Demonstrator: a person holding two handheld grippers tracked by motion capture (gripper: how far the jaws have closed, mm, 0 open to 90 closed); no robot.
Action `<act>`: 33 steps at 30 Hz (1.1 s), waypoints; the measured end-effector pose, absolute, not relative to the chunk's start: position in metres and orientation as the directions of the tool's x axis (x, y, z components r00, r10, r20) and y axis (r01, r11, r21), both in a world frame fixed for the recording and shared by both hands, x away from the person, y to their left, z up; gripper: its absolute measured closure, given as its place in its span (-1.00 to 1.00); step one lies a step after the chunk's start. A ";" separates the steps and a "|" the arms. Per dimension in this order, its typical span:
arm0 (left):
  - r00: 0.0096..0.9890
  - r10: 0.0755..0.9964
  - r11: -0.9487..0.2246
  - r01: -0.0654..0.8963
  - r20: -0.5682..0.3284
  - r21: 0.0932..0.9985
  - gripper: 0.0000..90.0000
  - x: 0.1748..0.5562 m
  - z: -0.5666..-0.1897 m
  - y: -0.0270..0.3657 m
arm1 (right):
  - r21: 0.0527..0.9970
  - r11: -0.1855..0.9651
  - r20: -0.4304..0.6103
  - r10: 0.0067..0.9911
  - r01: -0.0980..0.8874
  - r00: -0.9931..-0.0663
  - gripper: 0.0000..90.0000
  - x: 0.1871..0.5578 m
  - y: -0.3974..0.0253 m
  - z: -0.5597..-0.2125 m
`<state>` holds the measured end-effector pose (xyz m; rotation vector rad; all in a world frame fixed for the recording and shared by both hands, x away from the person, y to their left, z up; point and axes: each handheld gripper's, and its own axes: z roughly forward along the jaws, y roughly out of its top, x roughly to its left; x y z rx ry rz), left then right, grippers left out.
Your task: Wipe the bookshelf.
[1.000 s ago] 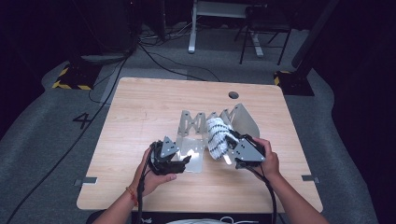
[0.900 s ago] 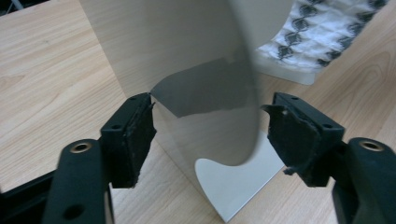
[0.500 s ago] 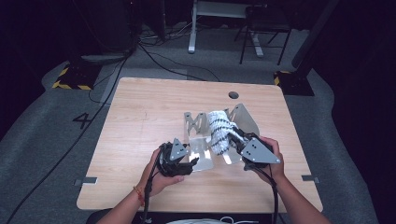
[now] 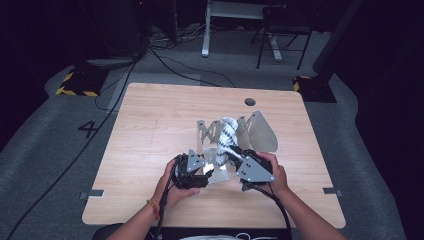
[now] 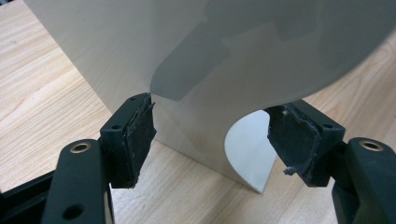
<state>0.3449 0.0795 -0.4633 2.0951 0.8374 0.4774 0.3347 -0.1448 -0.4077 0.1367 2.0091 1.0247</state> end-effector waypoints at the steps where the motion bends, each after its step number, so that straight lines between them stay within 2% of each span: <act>1: 0.705 0.707 -0.448 0.398 0.045 0.800 -0.30 0.345 -0.464 0.079 | 0.703 0.665 -0.633 0.425 -0.252 -0.647 0.70 0.336 -0.141 -0.413; 8: 0.712 0.701 -0.457 0.399 0.046 0.795 -0.31 0.343 -0.467 0.081 | 0.674 0.694 -0.637 0.371 -0.255 -0.676 0.71 0.334 -0.136 -0.427; 16: 0.711 0.703 -0.444 0.398 0.036 0.803 -0.31 0.345 -0.465 0.087 | 0.718 0.583 -0.658 0.391 -0.380 -0.644 0.72 0.314 -0.145 -0.406; 20: 0.710 0.703 -0.446 0.399 0.038 0.801 -0.31 0.345 -0.465 0.089 | 0.699 0.592 -0.677 0.366 -0.402 -0.638 0.72 0.310 -0.142 -0.408; 27: 0.714 0.699 -0.460 0.392 0.053 0.797 -0.32 0.345 -0.465 0.091 | 0.708 0.589 -0.648 0.323 -0.390 -0.689 0.72 0.314 -0.140 -0.415; 33: 0.705 0.706 -0.480 0.402 0.071 0.780 -0.32 0.346 -0.466 0.096 | 0.700 0.577 -0.629 0.218 -0.421 -0.746 0.72 0.312 -0.140 -0.422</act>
